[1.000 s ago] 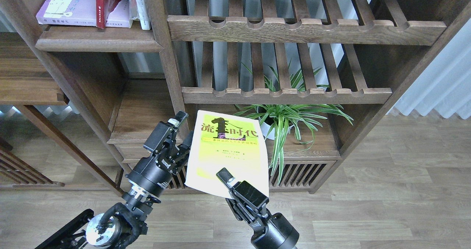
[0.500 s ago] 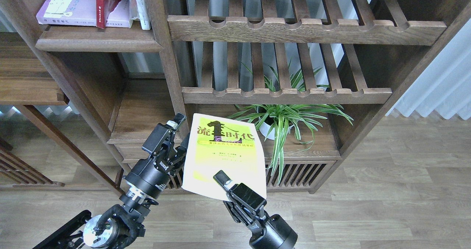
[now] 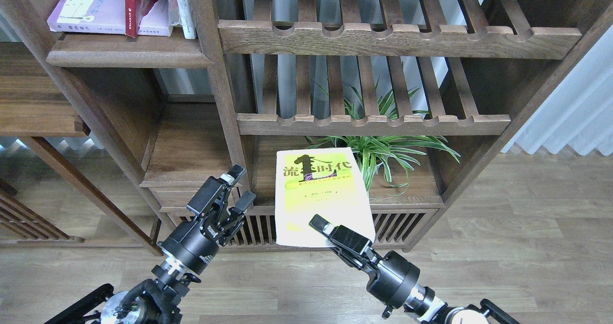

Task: Organize books on shelf
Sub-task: 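Hand the yellow book to the left gripper and release the right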

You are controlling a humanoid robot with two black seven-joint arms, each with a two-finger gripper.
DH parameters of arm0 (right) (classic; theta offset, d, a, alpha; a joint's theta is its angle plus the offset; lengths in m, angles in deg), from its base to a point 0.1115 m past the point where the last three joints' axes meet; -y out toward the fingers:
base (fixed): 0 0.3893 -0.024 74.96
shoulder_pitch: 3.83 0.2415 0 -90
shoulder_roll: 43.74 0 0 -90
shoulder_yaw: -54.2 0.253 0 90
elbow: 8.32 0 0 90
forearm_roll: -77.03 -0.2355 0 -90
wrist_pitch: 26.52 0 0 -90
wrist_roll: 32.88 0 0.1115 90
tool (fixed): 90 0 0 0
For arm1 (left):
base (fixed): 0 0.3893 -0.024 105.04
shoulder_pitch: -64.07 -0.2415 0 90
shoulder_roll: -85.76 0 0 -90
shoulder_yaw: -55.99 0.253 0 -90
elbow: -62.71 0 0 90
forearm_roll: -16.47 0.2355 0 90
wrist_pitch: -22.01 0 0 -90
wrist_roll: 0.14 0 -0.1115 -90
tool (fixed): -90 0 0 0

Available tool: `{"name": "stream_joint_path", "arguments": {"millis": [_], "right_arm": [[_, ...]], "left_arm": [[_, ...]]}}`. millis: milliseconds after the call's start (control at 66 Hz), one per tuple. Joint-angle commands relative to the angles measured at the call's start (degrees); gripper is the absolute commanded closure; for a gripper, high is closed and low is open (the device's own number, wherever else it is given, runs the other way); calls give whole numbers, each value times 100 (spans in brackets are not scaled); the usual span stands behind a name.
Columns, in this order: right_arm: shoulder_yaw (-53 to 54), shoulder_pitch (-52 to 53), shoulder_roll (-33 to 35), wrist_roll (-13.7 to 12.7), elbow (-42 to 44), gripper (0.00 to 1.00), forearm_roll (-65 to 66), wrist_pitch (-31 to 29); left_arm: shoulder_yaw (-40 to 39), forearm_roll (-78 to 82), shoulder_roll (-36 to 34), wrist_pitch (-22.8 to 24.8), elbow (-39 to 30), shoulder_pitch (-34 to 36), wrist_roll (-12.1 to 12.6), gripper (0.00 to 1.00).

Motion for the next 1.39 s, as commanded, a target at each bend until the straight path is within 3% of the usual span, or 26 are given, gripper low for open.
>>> {"name": "stream_joint_path", "arguments": {"millis": [0,545,1015,1379], "right_arm": [[-132,1,62,-84,-8,93,-1,1],[-774,10,-87,-102,-8,94,8,1],[-941,-193,-166,-137,-25,94,61,1],[-932,-377,-307,-155,-52,94,219,1]], "left_arm": [[235,-38,-209,-1,1,8,8,1],[842,-47,-24,-1,1,-273,-1,1],[886,-117,72,-1,1,-238,-1,5],[956,-161,63,-1,1,-141,-1,13]]}}
